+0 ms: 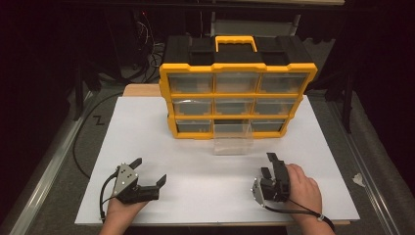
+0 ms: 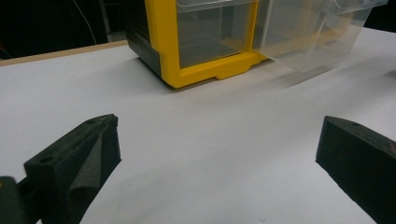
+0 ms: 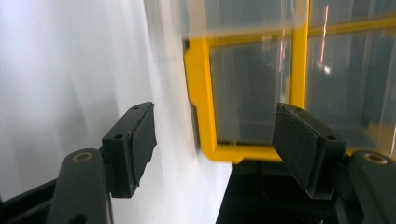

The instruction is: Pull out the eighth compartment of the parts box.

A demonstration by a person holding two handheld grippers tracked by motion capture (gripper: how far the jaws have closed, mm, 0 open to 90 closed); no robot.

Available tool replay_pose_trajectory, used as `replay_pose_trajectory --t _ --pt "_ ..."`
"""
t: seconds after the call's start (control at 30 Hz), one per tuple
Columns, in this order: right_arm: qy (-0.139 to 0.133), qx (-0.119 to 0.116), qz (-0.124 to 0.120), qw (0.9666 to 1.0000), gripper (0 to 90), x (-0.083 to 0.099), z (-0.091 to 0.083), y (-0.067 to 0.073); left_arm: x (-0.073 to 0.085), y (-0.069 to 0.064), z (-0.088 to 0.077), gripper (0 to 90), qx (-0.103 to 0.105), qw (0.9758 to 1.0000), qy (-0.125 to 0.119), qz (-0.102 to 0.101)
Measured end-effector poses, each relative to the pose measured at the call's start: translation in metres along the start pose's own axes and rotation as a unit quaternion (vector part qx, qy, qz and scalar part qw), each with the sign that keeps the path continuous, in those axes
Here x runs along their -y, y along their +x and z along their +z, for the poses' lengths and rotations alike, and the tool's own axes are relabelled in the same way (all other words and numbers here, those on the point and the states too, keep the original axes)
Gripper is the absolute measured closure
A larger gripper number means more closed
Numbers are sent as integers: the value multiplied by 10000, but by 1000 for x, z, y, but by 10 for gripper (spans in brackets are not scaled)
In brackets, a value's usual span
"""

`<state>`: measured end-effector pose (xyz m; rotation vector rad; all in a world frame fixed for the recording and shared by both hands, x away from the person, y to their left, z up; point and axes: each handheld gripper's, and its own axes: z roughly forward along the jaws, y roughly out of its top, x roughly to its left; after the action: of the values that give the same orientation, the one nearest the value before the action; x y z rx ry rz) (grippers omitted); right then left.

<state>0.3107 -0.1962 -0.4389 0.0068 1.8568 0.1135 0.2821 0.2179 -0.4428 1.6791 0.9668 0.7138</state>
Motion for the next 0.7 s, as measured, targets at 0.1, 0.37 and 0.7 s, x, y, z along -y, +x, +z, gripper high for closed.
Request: replay_pose_trajectory --t 0.1,0.37,0.7 --pt "88 -45 121 9999 309 6 1 -1 0 0 0 7 -16 10000 -9 -10" --pt "76 -118 26 9999 234 6 6 1 1 0 0 7 -22 10000 18 -21" --pt "25 -161 -125 9998 99 1 3 3 1 1 -1 7 -13 10000 -18 -61"
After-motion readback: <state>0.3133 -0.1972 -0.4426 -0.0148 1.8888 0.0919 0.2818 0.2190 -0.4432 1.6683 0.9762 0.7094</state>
